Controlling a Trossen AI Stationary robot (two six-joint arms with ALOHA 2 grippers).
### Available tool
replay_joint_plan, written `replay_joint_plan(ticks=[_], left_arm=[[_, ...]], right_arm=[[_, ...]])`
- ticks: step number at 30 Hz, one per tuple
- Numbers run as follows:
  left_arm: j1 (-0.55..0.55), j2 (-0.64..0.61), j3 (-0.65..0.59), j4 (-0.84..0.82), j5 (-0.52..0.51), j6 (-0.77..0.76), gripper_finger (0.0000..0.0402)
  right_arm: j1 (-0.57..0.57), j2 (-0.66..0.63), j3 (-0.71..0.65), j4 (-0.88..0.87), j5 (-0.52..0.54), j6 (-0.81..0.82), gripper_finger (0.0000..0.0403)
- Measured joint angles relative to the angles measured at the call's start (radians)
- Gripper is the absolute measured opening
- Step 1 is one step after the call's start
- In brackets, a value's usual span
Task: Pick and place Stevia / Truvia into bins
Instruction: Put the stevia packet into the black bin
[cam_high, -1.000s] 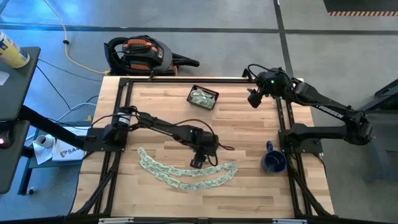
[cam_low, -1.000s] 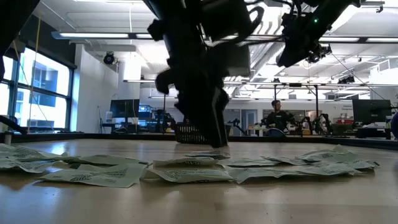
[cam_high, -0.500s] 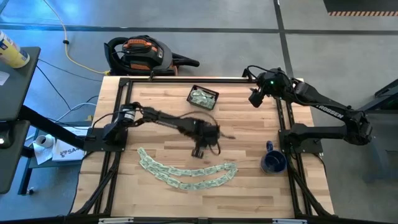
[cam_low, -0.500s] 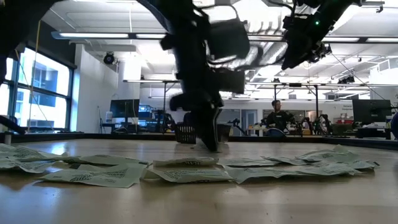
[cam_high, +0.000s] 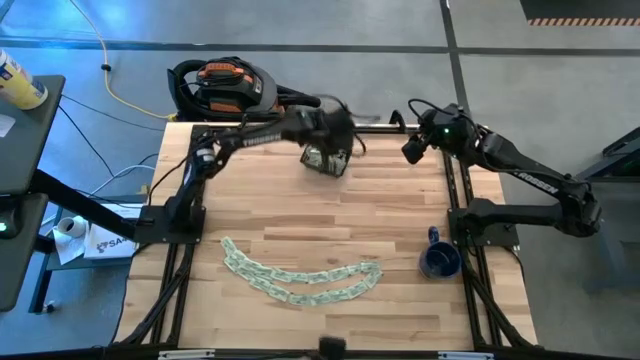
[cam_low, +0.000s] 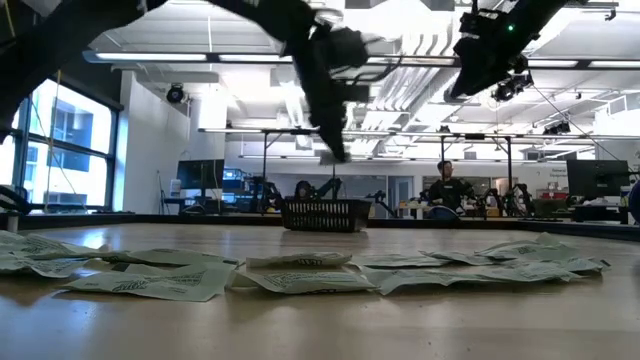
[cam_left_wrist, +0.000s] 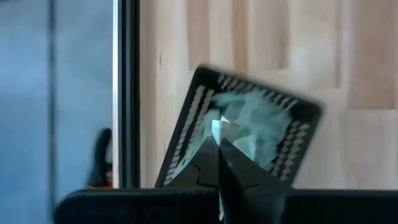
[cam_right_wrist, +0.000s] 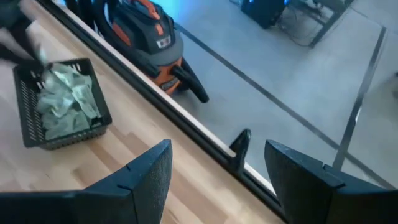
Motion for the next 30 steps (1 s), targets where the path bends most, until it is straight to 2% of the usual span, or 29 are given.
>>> replay_joint_plan(ticks=[3, 7, 9, 11, 13, 15, 20, 23, 26, 30], left_arm=[[0.062, 0.035, -0.016, 0.0, 0.078, -0.021, 0.0073], [0.087, 0.067, -0.04, 0.012, 0.168, -0.083, 0.0133], [0.082, 0.067, -0.047, 0.043, 0.146, -0.088, 0.0158], [0.071, 0.067, -0.048, 0.027, 0.068, -0.106, 0.0182], [0.059, 0.06, -0.033, -0.048, -0.002, -0.157, 0.0201], [0.046, 0.027, -0.013, -0.16, 0.005, -0.206, 0.0213], [-0.031, -0.081, -0.052, -0.28, 0.175, -0.328, 0.0206], [-0.119, -0.145, -0.129, -0.3, 0.178, -0.37, 0.0187], [-0.219, -0.237, -0.262, -0.303, 0.175, -0.44, 0.0168], [-0.365, -0.357, -0.513, -0.258, 0.151, -0.615, 0.0152]], right_arm=[[0.0, 0.003, 0.0, -0.012, -0.004, 0.022, 0.0245], [0.0, 0.003, 0.0, -0.025, -0.002, 0.026, 0.0245], [0.0, 0.003, 0.0, -0.028, -0.001, 0.026, 0.0245], [0.0, 0.003, 0.0, -0.029, -0.001, 0.026, 0.0245], [0.0, 0.003, 0.0, -0.03, -0.003, 0.026, 0.0245], [0.0, 0.003, 0.0, -0.03, -0.013, 0.025, 0.0245], [0.0, 0.003, 0.0, -0.03, -0.086, 0.006, 0.0245], [0.001, 0.003, 0.0, -0.03, -0.141, -0.027, 0.0245], [0.001, 0.003, 0.0, -0.03, -0.181, -0.043, 0.0245], [0.015, 0.003, 0.0, -0.03, -0.255, -0.044, 0.0245]])
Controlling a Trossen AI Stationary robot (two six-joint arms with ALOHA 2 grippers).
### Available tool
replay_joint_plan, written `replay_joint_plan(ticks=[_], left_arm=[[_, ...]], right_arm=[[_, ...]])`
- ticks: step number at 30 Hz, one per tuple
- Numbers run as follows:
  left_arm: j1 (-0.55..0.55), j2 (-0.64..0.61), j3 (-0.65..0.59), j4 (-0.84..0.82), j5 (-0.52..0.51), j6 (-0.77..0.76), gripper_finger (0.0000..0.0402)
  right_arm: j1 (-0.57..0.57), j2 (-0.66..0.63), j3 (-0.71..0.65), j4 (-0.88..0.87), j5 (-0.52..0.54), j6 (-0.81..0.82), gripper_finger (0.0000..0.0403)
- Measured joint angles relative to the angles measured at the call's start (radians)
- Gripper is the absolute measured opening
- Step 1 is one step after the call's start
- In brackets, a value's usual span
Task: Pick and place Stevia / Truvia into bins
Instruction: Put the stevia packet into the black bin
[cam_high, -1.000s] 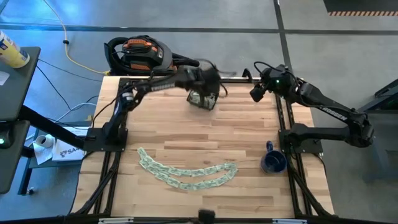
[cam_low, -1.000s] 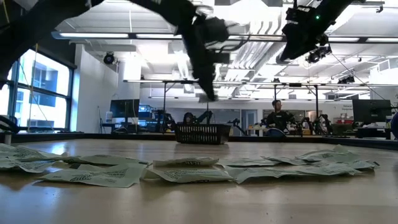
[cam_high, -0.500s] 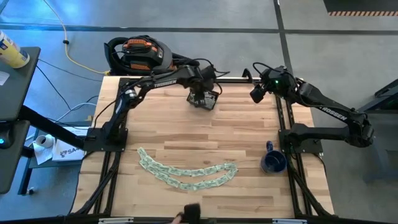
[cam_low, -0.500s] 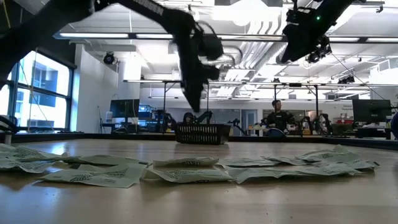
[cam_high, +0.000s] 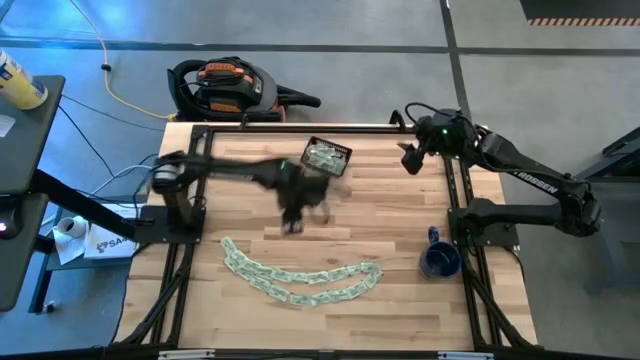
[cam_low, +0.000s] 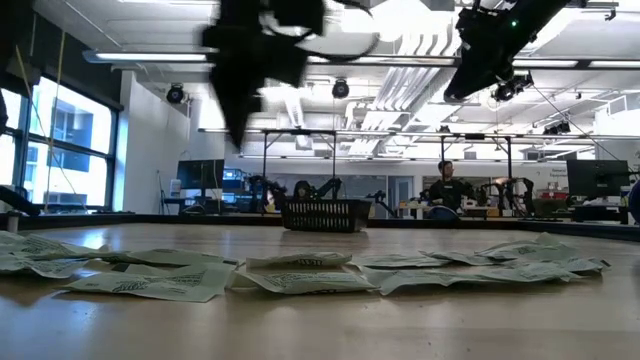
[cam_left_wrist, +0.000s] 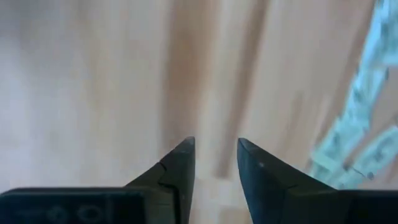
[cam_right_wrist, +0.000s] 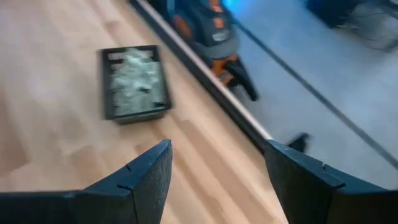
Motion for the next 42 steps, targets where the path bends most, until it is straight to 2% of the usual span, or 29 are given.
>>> replay_joint_plan(ticks=[3, 5, 9, 12, 15, 22, 25, 28, 34, 42], left_arm=[[-0.098, -0.11, -0.185, 0.046, -0.013, -0.189, 0.0151], [-0.143, -0.169, -0.296, 0.074, -0.02, -0.388, 0.0153], [-0.175, -0.262, -0.444, 0.072, 0.032, -1.0, 0.0159], [-0.231, -0.314, -0.488, 0.065, 0.042, -1.375, 0.0163], [-0.317, -0.337, -0.505, 0.039, 0.008, -1.673, 0.0162], [-0.498, -0.33, -0.516, -0.031, -0.069, -2.167, 0.0161], [-0.499, -0.33, -0.564, -0.057, -0.036, -2.211, 0.0161], [-0.467, -0.33, -0.607, -0.023, -0.049, -2.213, 0.0161], [-0.4, -0.33, -0.726, 0.118, -0.055, -2.208, 0.0161], [-0.363, -0.335, -0.846, 0.284, 0.0, -2.199, 0.0161]], right_arm=[[0.038, 0.008, 0.0, 0.002, -0.064, 0.008, 0.0245], [0.071, 0.027, 0.0, 0.002, -0.074, 0.047, 0.0245], [0.146, 0.094, 0.0, 0.024, -0.043, 0.163, 0.0245], [0.201, 0.157, 0.0, 0.085, -0.005, 0.204, 0.0245], [0.24, 0.218, 0.0, 0.153, 0.032, 0.22, 0.0245], [0.265, 0.318, 0.0, 0.266, 0.035, 0.244, 0.0245], [0.256, 0.346, 0.0, 0.312, 0.044, 0.217, 0.0245], [0.236, 0.365, 0.0, 0.346, 0.034, 0.189, 0.0245], [0.201, 0.372, 0.0, 0.337, 0.023, 0.18, 0.0245], [0.177, 0.372, 0.0, 0.337, 0.019, 0.18, 0.0245]])
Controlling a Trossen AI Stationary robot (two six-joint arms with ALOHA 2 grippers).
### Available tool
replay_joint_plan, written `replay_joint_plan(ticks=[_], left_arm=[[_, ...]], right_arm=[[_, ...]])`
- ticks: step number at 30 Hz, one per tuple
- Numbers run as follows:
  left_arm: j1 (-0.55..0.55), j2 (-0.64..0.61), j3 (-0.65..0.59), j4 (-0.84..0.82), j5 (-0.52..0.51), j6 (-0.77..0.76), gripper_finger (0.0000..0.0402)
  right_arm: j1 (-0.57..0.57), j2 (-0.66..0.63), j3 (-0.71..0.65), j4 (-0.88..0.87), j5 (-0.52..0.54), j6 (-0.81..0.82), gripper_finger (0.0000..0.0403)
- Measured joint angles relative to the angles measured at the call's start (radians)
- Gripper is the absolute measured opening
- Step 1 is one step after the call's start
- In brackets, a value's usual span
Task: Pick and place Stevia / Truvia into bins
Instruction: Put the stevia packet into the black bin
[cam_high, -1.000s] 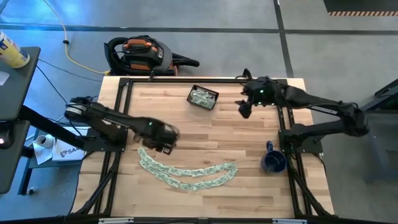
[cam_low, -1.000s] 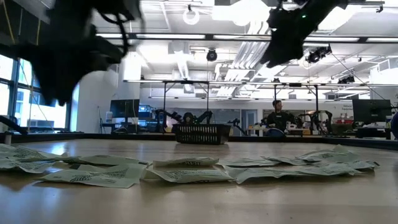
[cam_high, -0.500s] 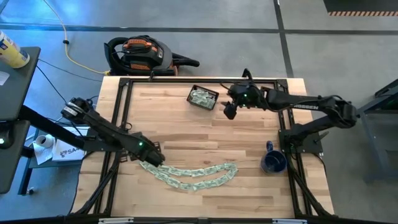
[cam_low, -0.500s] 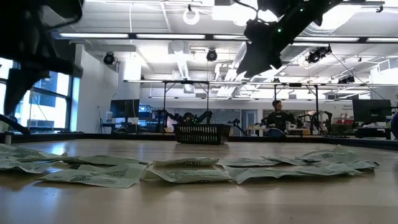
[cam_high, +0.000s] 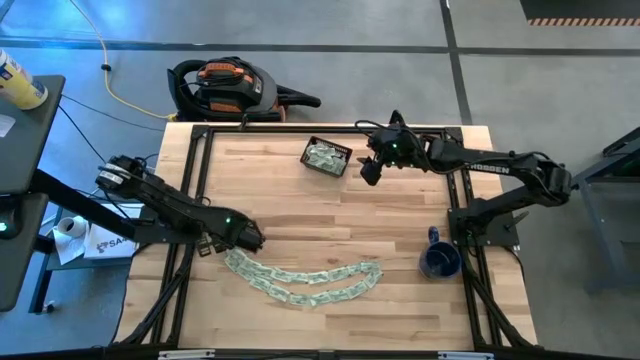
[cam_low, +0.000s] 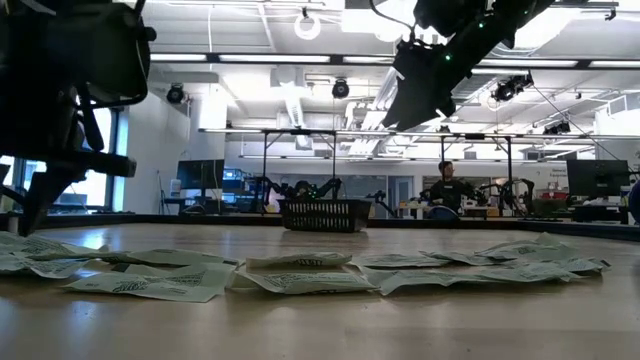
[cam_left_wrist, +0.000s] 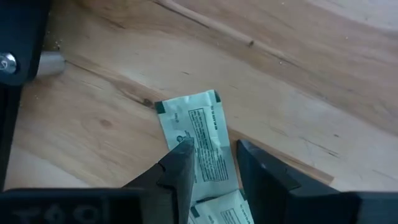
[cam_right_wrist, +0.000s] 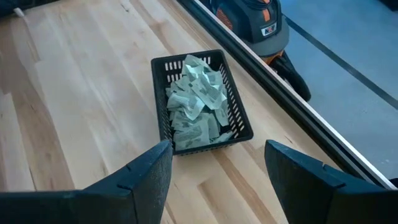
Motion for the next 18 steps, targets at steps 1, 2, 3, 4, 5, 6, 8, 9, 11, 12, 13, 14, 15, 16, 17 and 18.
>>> replay_joint_plan(ticks=[1, 2, 3, 4, 5, 6, 8, 9, 11, 12, 13, 14, 15, 16, 17, 18], left_arm=[[-0.001, 0.0, -0.005, 0.0, 0.002, 0.0, 0.0161], [-0.001, 0.001, -0.007, -0.002, 0.003, 0.002, 0.0161], [-0.001, 0.0, -0.011, -0.001, 0.004, 0.006, 0.0159], [-0.001, 0.0, -0.012, -0.001, -0.001, 0.015, 0.0155], [-0.001, 0.0, -0.012, -0.002, -0.01, 0.029, 0.0148], [0.0, 0.001, -0.012, -0.002, -0.021, 0.041, 0.0137], [-0.001, 0.001, -0.013, 0.003, -0.049, 0.049, 0.0109], [-0.001, 0.001, -0.013, 0.007, -0.06, 0.052, 0.0091], [-0.001, 0.002, -0.014, 0.012, -0.088, 0.057, 0.0051], [-0.001, 0.001, -0.014, 0.015, -0.101, 0.058, 0.0034], [-0.002, -0.002, -0.014, 0.015, -0.115, 0.056, 0.0025], [-0.003, -0.002, -0.009, 0.01, -0.145, 0.051, 0.0024], [-0.002, -0.001, 0.0, 0.001, -0.2, 0.046, 0.0024], [0.0, 0.003, 0.01, -0.009, -0.263, 0.04, 0.0027], [0.003, 0.008, 0.022, -0.01, -0.32, 0.037, 0.0035], [0.003, 0.005, 0.041, -0.025, -0.376, 0.036, 0.0044]], right_arm=[[0.0, 0.0, 0.0, 0.0, 0.001, 0.0, 0.0245], [0.0, 0.0, 0.0, 0.0, 0.004, 0.0, 0.0245], [0.0, 0.0, 0.0, 0.0, 0.01, 0.0, 0.0245], [0.0, 0.0, 0.0, 0.0, 0.013, 0.0, 0.0245], [0.0, 0.0, 0.0, 0.0, 0.013, 0.0, 0.0245], [0.0, 0.0, 0.0, 0.0, 0.014, 0.0, 0.0245], [0.0, 0.0, 0.0, 0.0, 0.023, -0.007, 0.0245], [0.0, 0.0, 0.0, -0.001, 0.029, -0.007, 0.0245], [0.0, 0.0, 0.0, -0.002, 0.041, -0.007, 0.0245], [0.0, -0.002, 0.0, -0.004, 0.043, -0.007, 0.0245], [0.0, -0.006, 0.0, -0.007, 0.043, -0.007, 0.0245], [0.0, -0.012, 0.0, -0.007, 0.045, -0.007, 0.0245], [0.0, -0.023, 0.0, -0.006, 0.048, -0.007, 0.0245], [0.001, -0.036, 0.0, -0.005, 0.058, -0.007, 0.0245], [0.003, -0.051, 0.0, -0.001, 0.071, -0.006, 0.0245], [0.003, -0.069, 0.0, 0.0, 0.088, -0.002, 0.0245]])
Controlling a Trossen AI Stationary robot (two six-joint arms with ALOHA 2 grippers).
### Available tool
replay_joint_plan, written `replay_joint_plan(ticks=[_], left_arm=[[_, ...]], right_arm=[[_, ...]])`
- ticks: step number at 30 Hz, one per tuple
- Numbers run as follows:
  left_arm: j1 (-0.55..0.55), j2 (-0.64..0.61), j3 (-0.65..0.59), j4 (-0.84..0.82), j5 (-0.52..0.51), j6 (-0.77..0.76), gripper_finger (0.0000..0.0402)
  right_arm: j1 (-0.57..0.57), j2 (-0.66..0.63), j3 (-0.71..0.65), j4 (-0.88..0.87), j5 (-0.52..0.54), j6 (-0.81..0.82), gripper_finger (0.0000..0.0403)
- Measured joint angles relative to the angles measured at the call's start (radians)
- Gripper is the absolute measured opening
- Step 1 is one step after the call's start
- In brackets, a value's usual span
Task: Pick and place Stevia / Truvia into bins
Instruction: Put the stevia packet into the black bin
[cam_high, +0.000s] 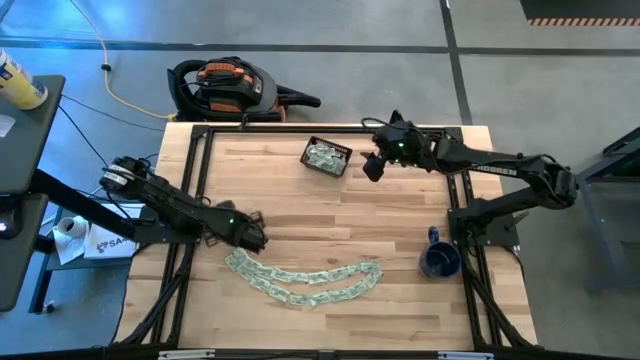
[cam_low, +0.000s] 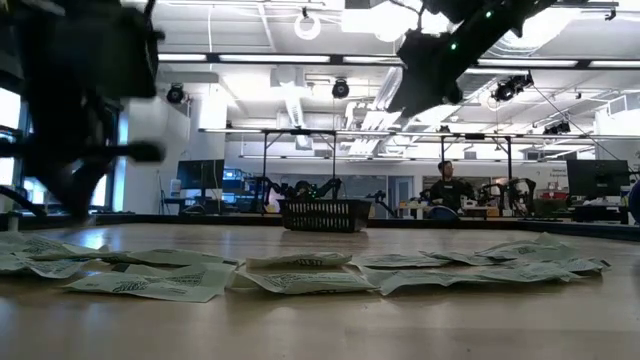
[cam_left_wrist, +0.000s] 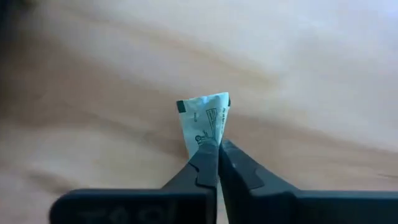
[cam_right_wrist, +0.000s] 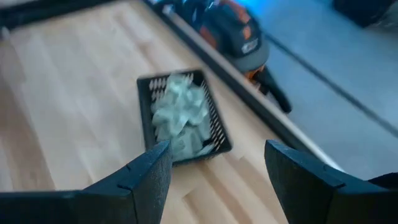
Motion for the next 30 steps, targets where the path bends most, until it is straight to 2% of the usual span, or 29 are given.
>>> replay_joint_plan(ticks=[2, 5, 7, 10, 12, 14, 16, 17, 20, 24, 26, 30], left_arm=[[0.021, -0.005, 0.039, 0.007, -0.097, 0.002, 0.0053], [0.095, -0.008, 0.095, 0.032, -0.263, 0.101, 0.0038], [0.169, -0.008, 0.134, 0.111, -0.348, 0.246, 0.0023], [0.322, -0.008, 0.183, 0.289, -0.376, 0.593, 0.0023], [0.442, -0.008, 0.207, 0.498, -0.333, 0.898, 0.0024], [0.566, 0.006, 0.226, 0.721, -0.189, 1.211, 0.0037], [0.684, 0.038, 0.265, 0.845, -0.03, 1.41, 0.0051], [0.732, 0.06, 0.3, 0.852, 0.026, 1.467, 0.0056], [0.846, 0.148, 0.432, 0.736, 0.153, 1.572, 0.0053], [0.881, 0.307, 0.636, 0.591, 0.291, 1.775, 0.0028], [0.87, 0.384, 0.759, 0.503, 0.302, 1.867, 0.0024], [0.842, 0.536, 0.982, 0.204, 0.224, 1.997, 0.0038]], right_arm=[[0.0, -0.041, 0.0, -0.001, 0.041, 0.004, 0.0245], [0.0, -0.117, 0.0, -0.011, 0.108, 0.008, 0.0245], [0.0, -0.172, 0.0, -0.036, 0.157, 0.02, 0.0245], [0.0, -0.257, 0.0, -0.113, 0.225, 0.025, 0.0245], [0.0, -0.309, 0.0, -0.17, 0.271, 0.041, 0.0245], [0.0, -0.356, 0.0, -0.243, 0.297, 0.072, 0.0245], [0.0, -0.392, 0.0, -0.306, 0.315, 0.101, 0.0245], [0.0, -0.408, 0.0, -0.337, 0.324, 0.118, 0.0245], [0.0, -0.439, 0.0, -0.42, 0.335, 0.166, 0.0245], [0.0, -0.45, 0.0, -0.481, 0.343, 0.206, 0.0245], [0.0, -0.45, 0.0, -0.492, 0.343, 0.206, 0.0245], [0.0, -0.45, 0.0, -0.491, 0.343, 0.206, 0.0245]])
